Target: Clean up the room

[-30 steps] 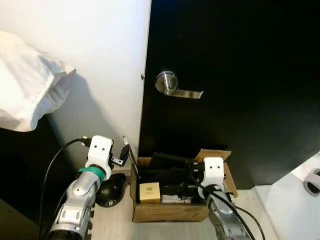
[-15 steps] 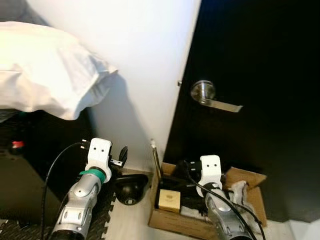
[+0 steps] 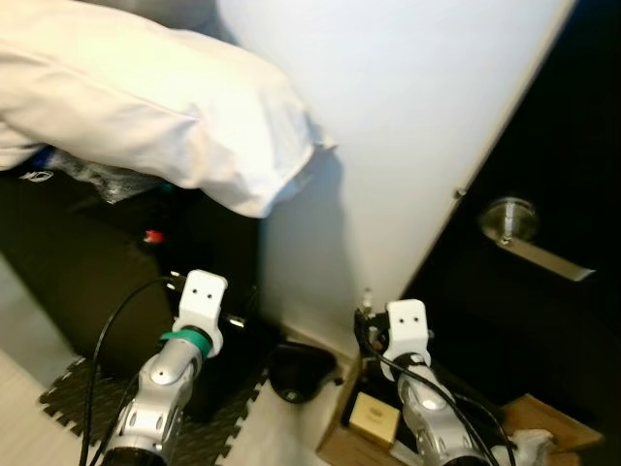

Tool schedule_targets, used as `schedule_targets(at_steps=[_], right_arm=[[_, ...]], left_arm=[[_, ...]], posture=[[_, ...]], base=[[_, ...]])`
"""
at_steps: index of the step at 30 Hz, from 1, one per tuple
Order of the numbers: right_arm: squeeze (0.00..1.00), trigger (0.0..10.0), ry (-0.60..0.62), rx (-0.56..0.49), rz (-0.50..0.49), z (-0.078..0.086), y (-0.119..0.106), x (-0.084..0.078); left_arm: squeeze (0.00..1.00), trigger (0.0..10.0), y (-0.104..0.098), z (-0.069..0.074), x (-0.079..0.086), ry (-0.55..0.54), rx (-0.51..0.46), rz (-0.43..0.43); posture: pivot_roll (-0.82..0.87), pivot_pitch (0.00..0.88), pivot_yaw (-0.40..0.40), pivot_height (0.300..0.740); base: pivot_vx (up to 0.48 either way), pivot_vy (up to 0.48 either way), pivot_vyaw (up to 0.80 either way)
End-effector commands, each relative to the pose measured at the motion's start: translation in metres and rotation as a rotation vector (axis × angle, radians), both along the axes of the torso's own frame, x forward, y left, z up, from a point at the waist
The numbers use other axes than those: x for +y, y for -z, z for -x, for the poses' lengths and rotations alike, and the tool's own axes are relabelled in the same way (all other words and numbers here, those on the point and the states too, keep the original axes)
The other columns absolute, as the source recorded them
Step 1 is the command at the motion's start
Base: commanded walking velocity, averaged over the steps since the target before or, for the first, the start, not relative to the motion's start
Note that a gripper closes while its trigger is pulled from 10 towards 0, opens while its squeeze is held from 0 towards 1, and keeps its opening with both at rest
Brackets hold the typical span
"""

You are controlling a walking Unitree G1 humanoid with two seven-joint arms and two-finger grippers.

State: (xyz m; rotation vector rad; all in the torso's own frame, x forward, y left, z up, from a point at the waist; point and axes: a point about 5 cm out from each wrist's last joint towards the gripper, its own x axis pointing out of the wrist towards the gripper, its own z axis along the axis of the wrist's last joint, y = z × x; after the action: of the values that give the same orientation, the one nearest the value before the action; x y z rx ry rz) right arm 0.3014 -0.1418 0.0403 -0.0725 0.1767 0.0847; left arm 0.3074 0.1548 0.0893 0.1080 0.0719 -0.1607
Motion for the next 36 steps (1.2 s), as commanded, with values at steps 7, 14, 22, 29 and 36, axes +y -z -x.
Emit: schedule_targets(at_steps=[7, 14, 22, 29, 36], right_arm=[[0.0, 10.0, 0.007, 0.014, 0.011, 0.0033, 0.0049, -0.0043], [0.0, 10.0, -0.005, 0.006, 0.004, 0.0032, 0.0045, -0.0028], [0.0, 10.0, -0.013, 0.001, 0.002, 0.0038, 0.0046, -0.0016], [0.0, 10.0, -0.009, -0.002, 0.001, 0.005, 0.0048, -0.0026], [0.0, 10.0, -0.007, -0.001, 0.001, 0.0056, 0.0054, -0.0031]], left_arm=[[0.0, 10.0, 0.0097, 0.0038, -0.0022, 0.006, 0.049, 0.005], [0.0, 10.0, 0.0102, 0.0043, -0.0017, 0.0, 0.047, -0.01], [0.0, 10.0, 0.0109, 0.0055, 0.0012, -0.02, 0.045, 0.012], [0.0, 10.0, 0.0119, 0.0062, -0.0018, -0.003, 0.052, 0.001], [0.0, 10.0, 0.0125, 0.0062, -0.0037, 0.007, 0.054, -0.006]], posture=[[0.11, 0.0, -0.029, 0.74], [0.11, 0.0, -0.027, 0.74], [0.1, 0.0, -0.022, 0.74], [0.1, 0.0, -0.019, 0.74], [0.1, 0.0, -0.019, 0.74]], base=[[0.0, 0.0, 0.8], [0.0, 0.0, 0.8], [0.0, 0.0, 0.8], [0.0, 0.0, 0.8], [0.0, 0.0, 0.8]])
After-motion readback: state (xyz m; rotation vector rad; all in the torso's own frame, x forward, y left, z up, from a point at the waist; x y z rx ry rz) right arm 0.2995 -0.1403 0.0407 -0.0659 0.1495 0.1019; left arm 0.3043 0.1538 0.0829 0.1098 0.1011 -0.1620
